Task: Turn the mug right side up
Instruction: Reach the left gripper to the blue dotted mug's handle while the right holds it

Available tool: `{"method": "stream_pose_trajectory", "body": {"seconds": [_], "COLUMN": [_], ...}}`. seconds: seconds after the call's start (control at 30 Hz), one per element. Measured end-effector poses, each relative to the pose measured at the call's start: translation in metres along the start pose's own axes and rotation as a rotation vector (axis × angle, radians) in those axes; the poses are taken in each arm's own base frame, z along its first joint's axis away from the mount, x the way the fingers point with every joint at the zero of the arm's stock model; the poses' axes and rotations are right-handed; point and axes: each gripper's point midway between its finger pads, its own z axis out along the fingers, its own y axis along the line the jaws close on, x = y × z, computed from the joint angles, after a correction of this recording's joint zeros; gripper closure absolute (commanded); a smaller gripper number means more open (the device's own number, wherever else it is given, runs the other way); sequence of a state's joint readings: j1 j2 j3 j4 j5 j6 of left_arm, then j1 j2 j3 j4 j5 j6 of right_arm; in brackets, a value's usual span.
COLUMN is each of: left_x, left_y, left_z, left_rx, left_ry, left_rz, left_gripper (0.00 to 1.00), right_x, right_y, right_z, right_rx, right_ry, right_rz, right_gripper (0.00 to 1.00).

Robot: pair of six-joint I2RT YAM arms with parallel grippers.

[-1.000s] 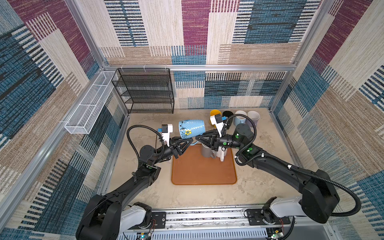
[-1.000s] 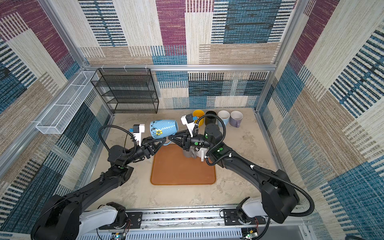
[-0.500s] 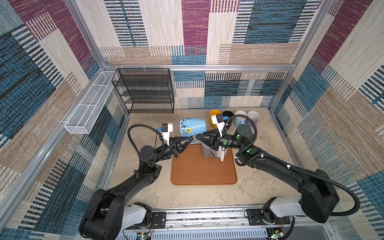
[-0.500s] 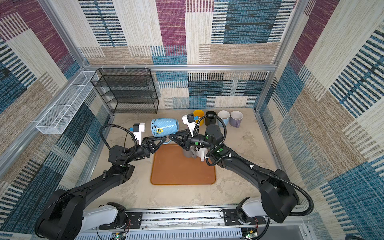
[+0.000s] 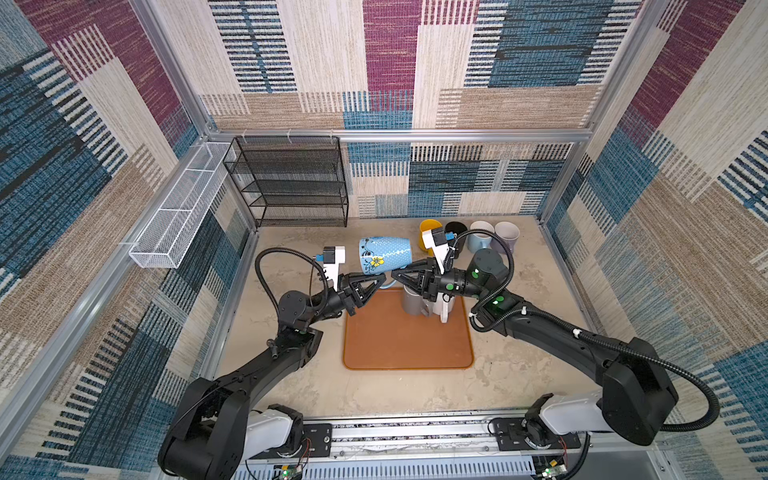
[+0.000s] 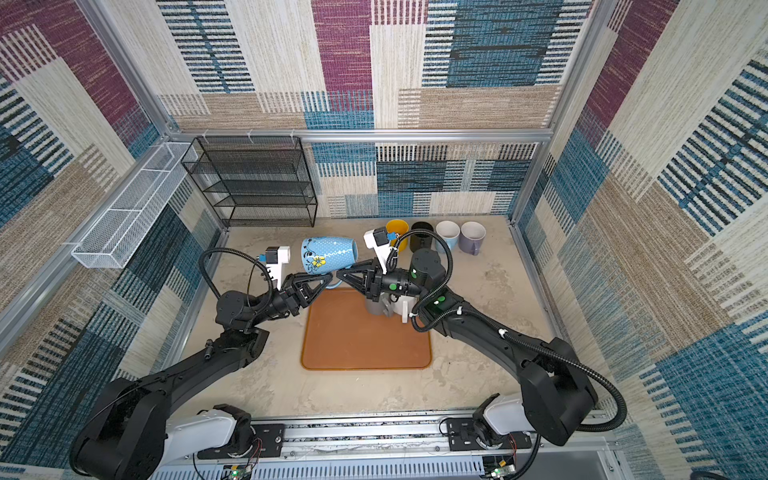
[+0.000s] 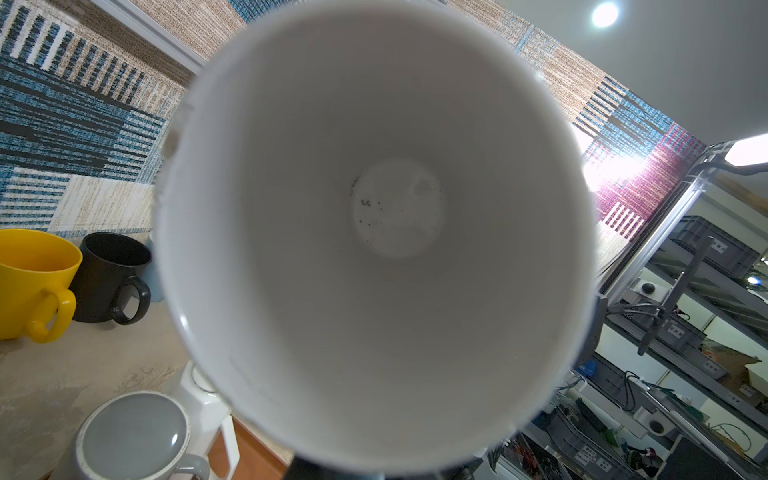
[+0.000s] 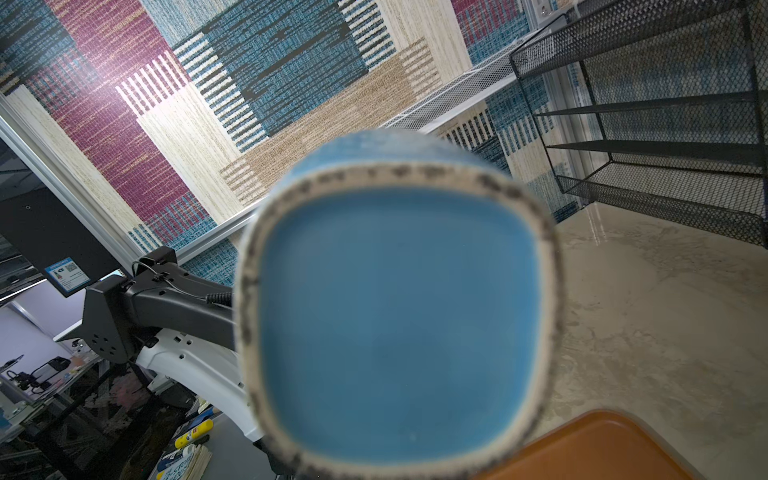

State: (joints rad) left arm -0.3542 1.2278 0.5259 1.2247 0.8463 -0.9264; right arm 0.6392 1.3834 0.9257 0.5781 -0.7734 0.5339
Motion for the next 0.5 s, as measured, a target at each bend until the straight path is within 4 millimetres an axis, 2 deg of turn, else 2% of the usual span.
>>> {"method": "stream_pose_trajectory", "body": {"seconds": [0.5], "left_x": [0.0009], "left_y": [0.0002], "left_z": [0.0039], "left_rx": [0.03], "left_ry": [0.01], "left_rz": [-0.031], "left_gripper": [1.0], "right_x": [0.002], "right_y": [-0.0008], "right_z": [-0.0039], "right_rx": [0.028], "right_ry": [0.005], "right_rz": [-0.031], "right_gripper": [0.66]}}
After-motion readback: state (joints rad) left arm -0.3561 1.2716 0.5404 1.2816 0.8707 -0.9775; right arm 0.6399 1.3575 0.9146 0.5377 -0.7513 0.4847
